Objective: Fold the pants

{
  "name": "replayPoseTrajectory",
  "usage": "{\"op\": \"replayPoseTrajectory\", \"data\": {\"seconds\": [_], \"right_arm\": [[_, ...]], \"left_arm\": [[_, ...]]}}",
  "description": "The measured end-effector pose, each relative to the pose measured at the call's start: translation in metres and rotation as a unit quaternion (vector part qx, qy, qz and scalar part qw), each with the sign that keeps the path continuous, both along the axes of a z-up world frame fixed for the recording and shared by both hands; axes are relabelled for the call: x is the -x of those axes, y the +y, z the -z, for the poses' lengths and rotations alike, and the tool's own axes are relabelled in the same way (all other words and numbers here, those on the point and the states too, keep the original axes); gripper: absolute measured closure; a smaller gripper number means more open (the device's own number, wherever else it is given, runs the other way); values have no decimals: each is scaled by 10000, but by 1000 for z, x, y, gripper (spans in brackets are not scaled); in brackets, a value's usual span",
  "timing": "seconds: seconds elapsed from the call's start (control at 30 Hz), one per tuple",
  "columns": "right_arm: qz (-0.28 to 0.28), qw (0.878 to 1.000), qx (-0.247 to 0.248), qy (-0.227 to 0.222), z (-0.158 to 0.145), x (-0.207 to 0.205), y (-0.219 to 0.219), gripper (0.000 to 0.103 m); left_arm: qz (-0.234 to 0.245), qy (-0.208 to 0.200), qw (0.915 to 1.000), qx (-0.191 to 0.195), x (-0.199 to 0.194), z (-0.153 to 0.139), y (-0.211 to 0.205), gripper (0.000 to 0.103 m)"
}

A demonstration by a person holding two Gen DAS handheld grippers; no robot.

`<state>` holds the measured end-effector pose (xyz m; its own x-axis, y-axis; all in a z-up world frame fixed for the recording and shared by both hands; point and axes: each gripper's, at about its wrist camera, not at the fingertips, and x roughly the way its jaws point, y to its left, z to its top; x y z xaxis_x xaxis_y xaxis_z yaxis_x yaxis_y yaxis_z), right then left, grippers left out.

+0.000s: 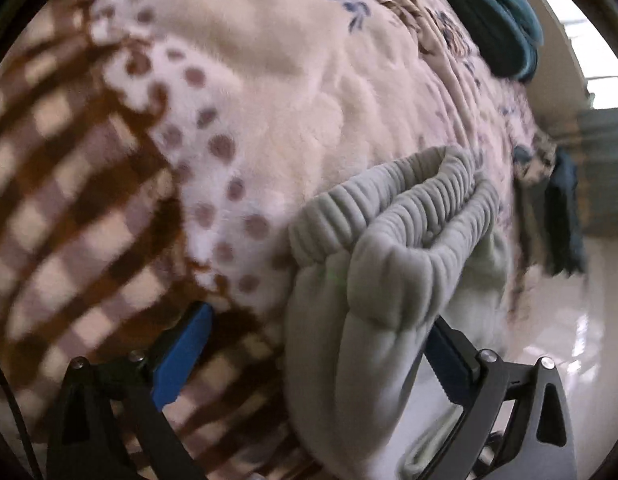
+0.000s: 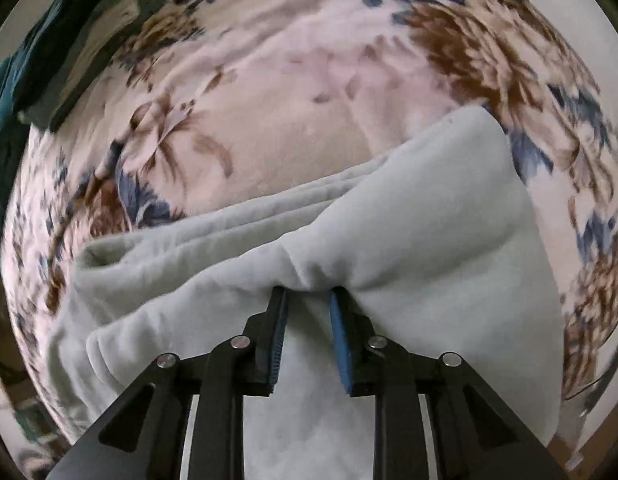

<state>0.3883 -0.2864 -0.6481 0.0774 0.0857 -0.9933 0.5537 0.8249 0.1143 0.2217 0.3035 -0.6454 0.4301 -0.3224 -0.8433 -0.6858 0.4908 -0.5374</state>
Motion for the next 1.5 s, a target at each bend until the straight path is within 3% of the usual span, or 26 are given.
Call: {"op": "replayPoseTrajectory", "data": {"seconds": [0.13,0.27,0.33,0.5,0.6,0.63,0.73,0.8,0.97,1.03,1.1,1.17,1.2,1.27,1.33,1.4,1.5], "right_arm": [[-194,9998,49,71,-3,1,19,53],[-276,9995,54,132,-3,-4,34,42],[-295,9994,46,147,-3,-3,38,41],[-363,9991,66,191,1,-4,41,39],[-389,9990,39,194,2,-6,41,39],[-387,9991,38,192,2,-7,40,39],[-378,9991,-20,172,1,-6,38,39],[-360,9992,-46,168,1,-6,38,39],[-358,9991,-116,186,1,-6,37,39],[-370,9990,-176,167,0,-5,34,39],[-407,9989,-200,147,0,-4,33,39],[-426,9987,-237,115,-1,-3,32,39],[-429,9987,-262,91,-1,-2,32,39],[-408,9986,-330,35,-2,0,30,39],[-402,9983,-420,-13,-4,3,27,39],[-411,9978,-523,-62,-8,9,22,39],[-417,9964,-738,-101,-13,17,12,39]], "left_arm": [[-349,-206,9984,404,-4,6,4,2],[-221,-508,9969,555,-21,-2,0,2],[17,-551,9978,369,-32,-8,-6,2],[268,-371,9984,330,-50,20,-6,2],[197,-511,9984,166,-51,5,-8,5],[210,-510,9985,21,-50,-9,-13,11],[267,-728,9964,-340,-47,-39,-26,12],[420,-723,9951,-519,-48,-41,-33,12],[264,-423,9987,-61,-59,15,-18,13],[119,-490,9987,115,-58,22,-9,13],[221,-572,9981,-44,-59,8,-13,21],[404,-484,9973,-372,-57,-5,-20,45],[443,-487,9967,-485,-55,-12,-22,51],[545,-471,9946,-743,-48,-30,-29,72],[594,-593,9916,-980,-44,-51,-41,73],[767,-710,9842,-1426,-42,-82,-60,75],[966,-1045,9744,-1738,-41,-122,-92,75]]}}
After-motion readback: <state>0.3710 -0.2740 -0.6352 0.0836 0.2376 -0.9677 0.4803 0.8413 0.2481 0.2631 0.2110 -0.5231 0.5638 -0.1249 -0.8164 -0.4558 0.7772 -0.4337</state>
